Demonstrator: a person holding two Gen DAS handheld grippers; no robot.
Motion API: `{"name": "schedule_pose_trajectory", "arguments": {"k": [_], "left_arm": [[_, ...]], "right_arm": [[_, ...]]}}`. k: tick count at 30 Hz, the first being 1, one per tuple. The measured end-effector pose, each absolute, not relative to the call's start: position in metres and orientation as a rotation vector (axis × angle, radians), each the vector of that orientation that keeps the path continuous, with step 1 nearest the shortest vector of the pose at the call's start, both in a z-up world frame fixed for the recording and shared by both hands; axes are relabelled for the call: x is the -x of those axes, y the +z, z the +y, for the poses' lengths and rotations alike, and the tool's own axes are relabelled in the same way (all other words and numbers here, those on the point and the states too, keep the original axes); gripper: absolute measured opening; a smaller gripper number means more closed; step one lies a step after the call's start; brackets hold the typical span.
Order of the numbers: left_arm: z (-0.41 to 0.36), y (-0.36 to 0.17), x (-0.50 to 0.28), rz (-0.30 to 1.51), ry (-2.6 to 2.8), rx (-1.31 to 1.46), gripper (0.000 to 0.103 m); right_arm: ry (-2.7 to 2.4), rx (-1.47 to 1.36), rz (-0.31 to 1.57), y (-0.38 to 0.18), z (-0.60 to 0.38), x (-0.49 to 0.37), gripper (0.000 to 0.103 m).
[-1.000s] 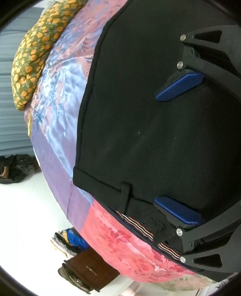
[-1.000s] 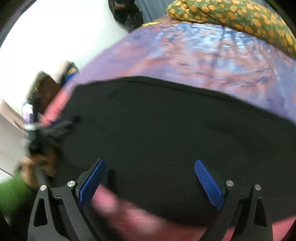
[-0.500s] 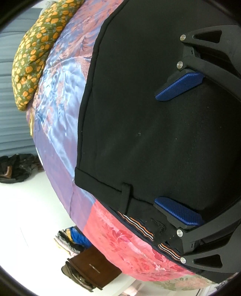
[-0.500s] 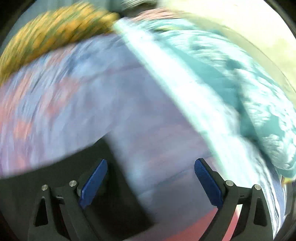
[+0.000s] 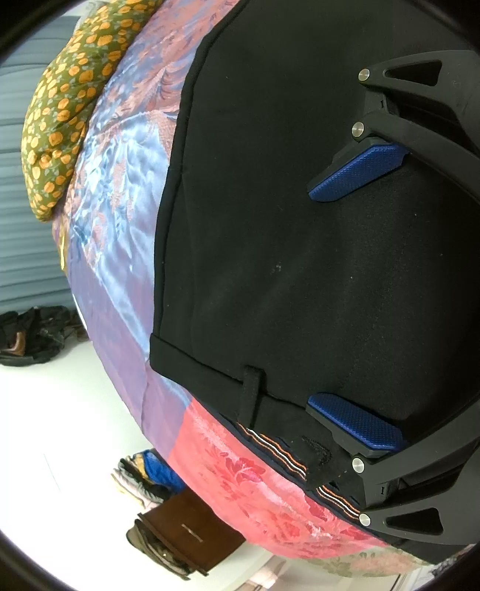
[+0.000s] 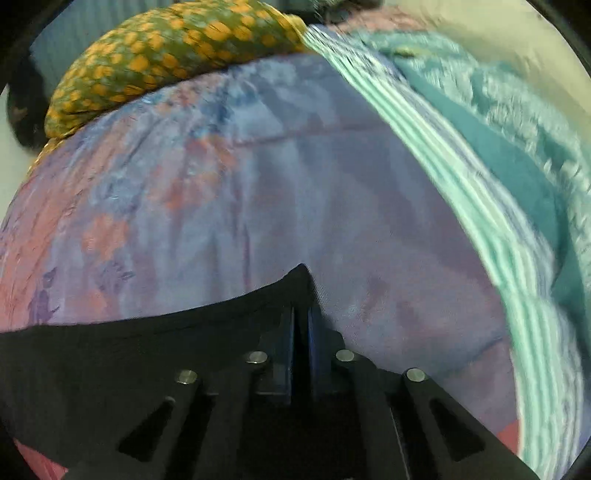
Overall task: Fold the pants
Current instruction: 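Lift the grasped trouser leg with the right gripper and fold it over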
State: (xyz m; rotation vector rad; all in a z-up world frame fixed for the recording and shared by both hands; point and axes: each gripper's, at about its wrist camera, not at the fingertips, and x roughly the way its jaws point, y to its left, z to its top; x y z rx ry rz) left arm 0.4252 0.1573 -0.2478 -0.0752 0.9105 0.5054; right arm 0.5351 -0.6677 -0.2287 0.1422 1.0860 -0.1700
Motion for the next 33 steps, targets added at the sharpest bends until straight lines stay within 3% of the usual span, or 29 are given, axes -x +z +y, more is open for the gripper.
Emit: {"name": "schedule_pose_trajectory", "arguments": {"k": [4,9,14,17,20,21,23,25,33], "left_arm": [[0.157,-0.248,-0.427,0.916,0.512,0.064,0.102],[0.156,-0.248,-0.43,0.928,0.525,0.041,0.102],[0.157,-0.246,-0.434,0.959,0.533,0.039,0.102],[0.157,-0.241,-0.437,1.009,0.552,0.046,0.103],[0.15,-0.227,-0.431,1.079,0.562,0.028,0.102],[0.147,-0.223,-0.427,1.082,0.56,0.033,0.102],[0.139,-0.209,-0.409,1.056,0.527,0.072,0.102],[0.127,-0.199,-0.388,1.02,0.472,0.105,0.102],[0.065,-0.218,-0.34,1.025,0.311,0.019,0.102]], "right_arm": [[-0.071,-0.09,0.95,-0.179,-0.644,-0.486,0.007],[0.078,0.049,0.799,-0.116,-0.58,-0.363,0.007],[0.087,0.128,0.791,-0.12,-0.528,-0.237,0.007],[-0.046,0.06,0.939,-0.152,-0.534,-0.184,0.009],[-0.214,0.009,1.087,-0.175,-0.556,-0.156,0.029],[-0.243,-0.008,1.087,-0.174,-0.562,-0.147,0.034],[-0.283,-0.022,1.026,-0.158,-0.567,-0.129,0.059],[-0.29,-0.035,0.958,-0.142,-0.564,-0.117,0.073],[0.06,-0.473,0.829,-0.15,-0.503,-0.126,0.073]]}}
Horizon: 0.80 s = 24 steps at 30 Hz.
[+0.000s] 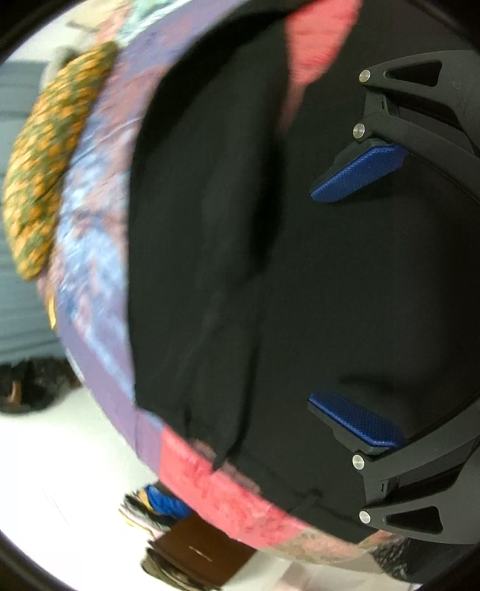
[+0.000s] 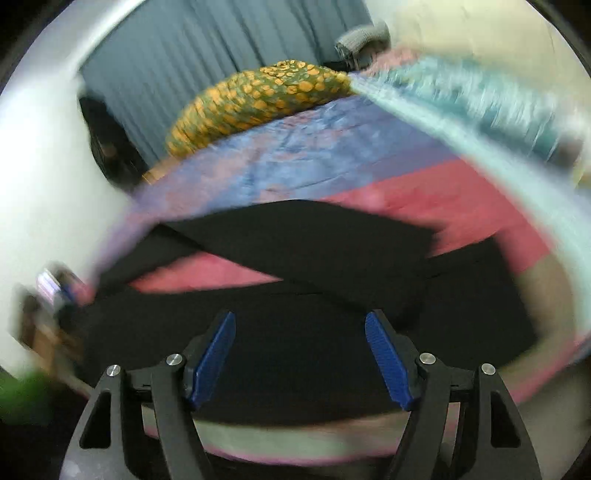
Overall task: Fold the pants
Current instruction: 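Lift the grasped trouser leg with the right gripper and fold it over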
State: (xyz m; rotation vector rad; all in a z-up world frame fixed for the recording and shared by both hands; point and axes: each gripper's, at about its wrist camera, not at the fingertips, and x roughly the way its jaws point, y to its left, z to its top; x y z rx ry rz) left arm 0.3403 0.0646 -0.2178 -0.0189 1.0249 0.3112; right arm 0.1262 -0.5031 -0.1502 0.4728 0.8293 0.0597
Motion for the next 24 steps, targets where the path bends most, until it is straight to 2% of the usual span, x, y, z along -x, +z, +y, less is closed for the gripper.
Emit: {"name": "schedule_pose_trajectory", "arguments": {"k": [3,6,8,15,18,19,20,21,22,24], "left_arm": [[0.06,-0.233,-0.329,0.935,0.316,0.011,0.103],[0.07,-0.234,-0.329,0.946,0.298,0.069,0.103],[0.075,-0.235,-0.327,0.941,0.282,0.099,0.103],[0.071,-0.238,-0.324,0.925,0.278,0.106,0.103],[0.069,-0.239,-0.322,0.925,0.277,0.108,0.103],[0.069,-0.239,-0.322,0.925,0.277,0.107,0.103],[0.068,-0.239,-0.323,0.925,0.278,0.106,0.103],[0.069,-0.239,-0.322,0.925,0.277,0.107,0.103],[0.069,-0.239,-0.322,0.926,0.278,0.106,0.103],[0.067,-0.239,-0.323,0.939,0.285,0.099,0.103]], "right_arm": [[0.105,-0.7,0.838,-0.194,-0.491,-0.146,0.073],[-0.015,-0.788,0.858,-0.231,-0.498,-0.147,0.072],[-0.091,-0.819,0.815,-0.237,-0.514,-0.143,0.067],[-0.212,-0.963,0.686,-0.24,-0.556,-0.137,0.067],[-0.23,-1.04,0.648,-0.244,-0.565,-0.135,0.062],[-0.234,-1.05,0.648,-0.245,-0.566,-0.135,0.054],[-0.244,-1.053,0.656,-0.245,-0.568,-0.135,0.034],[-0.253,-1.051,0.671,-0.246,-0.569,-0.136,0.022],[-0.259,-1.051,0.692,-0.247,-0.571,-0.136,0.016],[-0.246,-1.048,0.678,-0.239,-0.571,-0.136,0.015]]}}
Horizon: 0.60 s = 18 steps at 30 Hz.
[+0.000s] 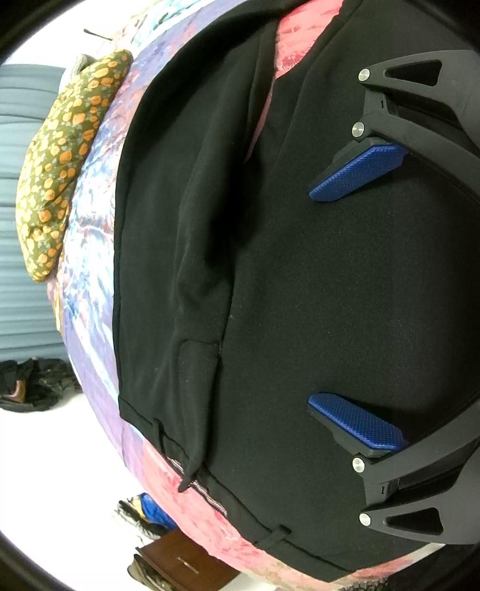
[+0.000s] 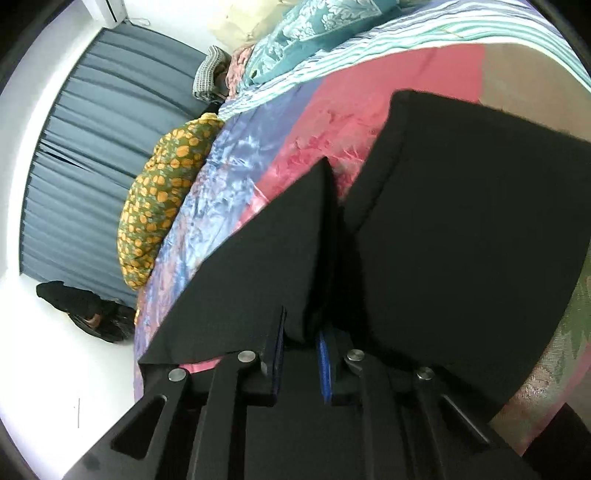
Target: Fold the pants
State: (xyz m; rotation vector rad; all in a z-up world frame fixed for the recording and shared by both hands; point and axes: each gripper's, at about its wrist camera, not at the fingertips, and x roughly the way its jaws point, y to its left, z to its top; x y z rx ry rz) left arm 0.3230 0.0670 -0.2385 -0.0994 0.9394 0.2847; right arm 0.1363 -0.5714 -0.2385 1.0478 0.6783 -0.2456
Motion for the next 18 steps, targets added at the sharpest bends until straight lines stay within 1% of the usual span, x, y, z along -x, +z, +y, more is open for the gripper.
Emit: {"name": "schedule_pose_trajectory", "arguments": {"k": [2,4,5,7,9,10,14,18], "left_arm": [[0.066,-0.232,-0.331,1.012,0.307,0.096,0.102],[0.068,-0.221,-0.344,1.11,0.268,0.15,0.102],[0.071,-0.214,-0.353,1.14,0.206,0.221,0.102],[0.079,-0.197,-0.377,1.123,0.128,0.411,0.102],[0.084,-0.19,-0.408,1.121,0.081,0.56,0.102],[0.086,-0.192,-0.428,1.142,0.067,0.628,0.102],[0.089,-0.21,-0.484,1.182,0.111,0.741,0.102],[0.09,-0.225,-0.513,1.197,0.116,0.871,0.101]], "right_arm": [[-0.206,-1.01,0.637,-0.219,-0.569,-0.133,0.015],[-0.173,-0.943,0.599,-0.193,-0.564,-0.129,0.015],[-0.154,-0.897,0.581,-0.178,-0.561,-0.127,0.015],[-0.121,-0.822,0.562,-0.154,-0.555,-0.125,0.015],[-0.093,-0.796,0.556,-0.142,-0.552,-0.124,0.015],[-0.077,-0.786,0.552,-0.136,-0.551,-0.122,0.015],[-0.017,-0.764,0.527,-0.109,-0.548,-0.116,0.015],[0.035,-0.746,0.498,-0.085,-0.548,-0.106,0.015]]}}
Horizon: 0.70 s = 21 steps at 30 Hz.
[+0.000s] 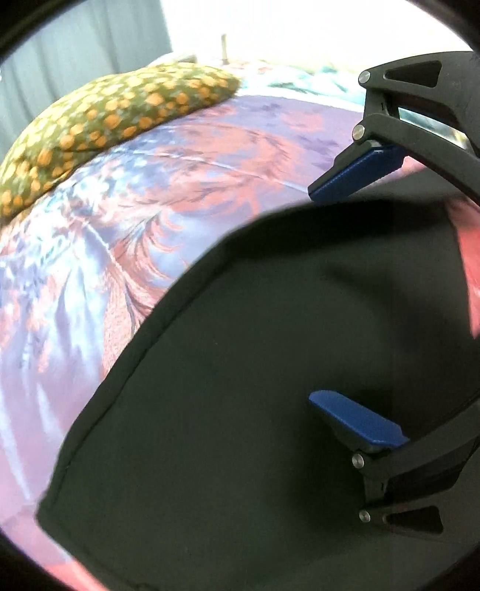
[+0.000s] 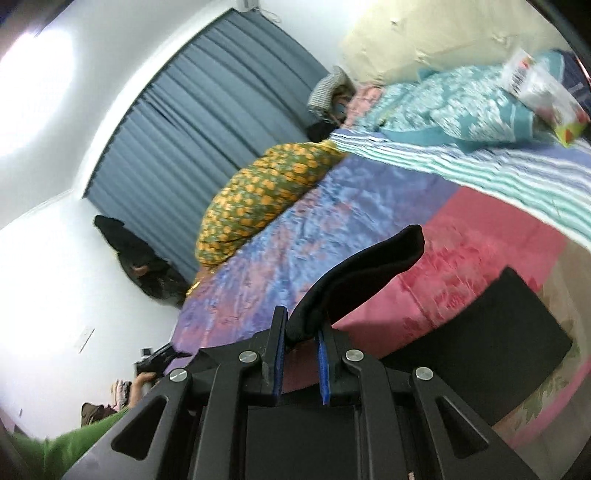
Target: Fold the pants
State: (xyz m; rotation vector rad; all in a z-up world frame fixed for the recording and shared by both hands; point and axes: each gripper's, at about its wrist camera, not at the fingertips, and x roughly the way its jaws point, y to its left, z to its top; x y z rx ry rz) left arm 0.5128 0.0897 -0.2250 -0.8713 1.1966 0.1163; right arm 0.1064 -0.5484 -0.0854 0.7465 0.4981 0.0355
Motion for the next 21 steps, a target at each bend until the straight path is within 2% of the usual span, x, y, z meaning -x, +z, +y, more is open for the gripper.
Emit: {"name": "schedule_pose_trajectory", "arguments": {"k": [6,7,8,9,10,11,12,13,18,21], "left_arm": [[0.078,-0.222,-0.529,1.196,0.071,0.85,0.099],[0.077,-0.222,-0.531,1.201,0.069,0.843,0.093],[0.076,-0.224,-0.534,1.208,0.063,0.838,0.081],[0.074,-0.227,-0.537,1.219,0.053,0.841,0.074],[0.074,-0.23,-0.537,1.229,0.04,0.849,0.053],[0.074,-0.231,-0.537,1.237,0.026,0.85,0.023],[0.073,-0.23,-0.537,1.236,0.013,0.838,0.011],[0.076,-0.222,-0.528,1.208,0.011,0.833,0.006],[0.089,-0.151,-0.473,1.032,-0.083,0.791,0.006],[0.098,-0.097,-0.399,0.897,-0.118,0.695,0.006]], "right_arm": [[0.105,-0.74,0.497,-0.065,-0.549,-0.1,0.015],[0.12,-0.745,0.495,-0.064,-0.549,-0.098,0.015],[0.14,-0.751,0.491,-0.062,-0.548,-0.095,0.015],[0.157,-0.757,0.487,-0.061,-0.548,-0.094,0.015],[0.183,-0.766,0.48,-0.059,-0.549,-0.091,0.015],[0.195,-0.77,0.476,-0.059,-0.549,-0.088,0.015],[0.196,-0.771,0.476,-0.059,-0.55,-0.085,0.015],[0.191,-0.768,0.481,-0.06,-0.552,-0.084,0.015],[0.1,-0.745,0.578,-0.086,-0.577,-0.099,0.015],[0.078,-0.744,0.618,-0.099,-0.596,-0.115,0.015]]}}
